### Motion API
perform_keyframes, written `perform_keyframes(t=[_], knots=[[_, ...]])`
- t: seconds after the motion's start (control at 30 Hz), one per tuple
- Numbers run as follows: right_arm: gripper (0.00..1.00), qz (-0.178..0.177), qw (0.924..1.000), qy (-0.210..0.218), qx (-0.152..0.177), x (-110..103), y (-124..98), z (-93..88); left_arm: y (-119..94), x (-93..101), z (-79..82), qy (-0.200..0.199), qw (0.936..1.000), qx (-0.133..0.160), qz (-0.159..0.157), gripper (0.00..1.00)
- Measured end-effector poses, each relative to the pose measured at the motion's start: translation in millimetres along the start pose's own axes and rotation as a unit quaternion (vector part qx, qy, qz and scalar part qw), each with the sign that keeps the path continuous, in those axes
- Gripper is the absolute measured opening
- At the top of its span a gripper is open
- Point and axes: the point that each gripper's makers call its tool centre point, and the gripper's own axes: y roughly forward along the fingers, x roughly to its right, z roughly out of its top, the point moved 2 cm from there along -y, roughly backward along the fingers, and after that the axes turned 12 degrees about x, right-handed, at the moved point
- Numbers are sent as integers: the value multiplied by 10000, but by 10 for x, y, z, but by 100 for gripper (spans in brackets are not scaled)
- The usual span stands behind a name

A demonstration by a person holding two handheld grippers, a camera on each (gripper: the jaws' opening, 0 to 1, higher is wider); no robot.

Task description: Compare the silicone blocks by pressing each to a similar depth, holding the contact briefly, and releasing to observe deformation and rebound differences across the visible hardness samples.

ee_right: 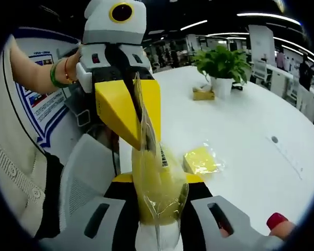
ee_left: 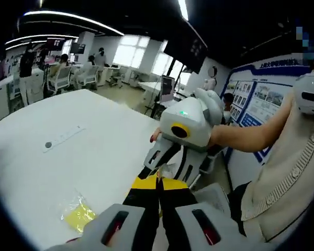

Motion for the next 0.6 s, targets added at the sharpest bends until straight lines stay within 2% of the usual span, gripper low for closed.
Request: perform_keyframes(t=[0.17, 0.3, 0.37, 0.47, 0.57, 0.6], knots=[[18, -175, 9998, -47, -48, -23, -32, 4, -12, 35, 4, 287, 9995, -48, -97, 0], [15, -189, 9998, -89, -21, -74, -50, 21, -24, 107, 14, 691, 9973, -93, -235, 0], [15, -225, 9997, -116, -49, -82, -37, 19, -14, 109, 2, 1121, 9932, -203, -241, 0], [14, -166, 9998, -86, -106, -135, -24, -1, 2, 152, -34, 1432, 9884, -415, -293, 0], [14, -190, 9997, -6, -150, -156, -26, -30, 5, 170, -55, 1560, 9859, -521, -291, 0], [14, -229, 9996, -93, -122, -158, -24, -30, 5, 175, -54, 1606, 9852, -529, -285, 0]])
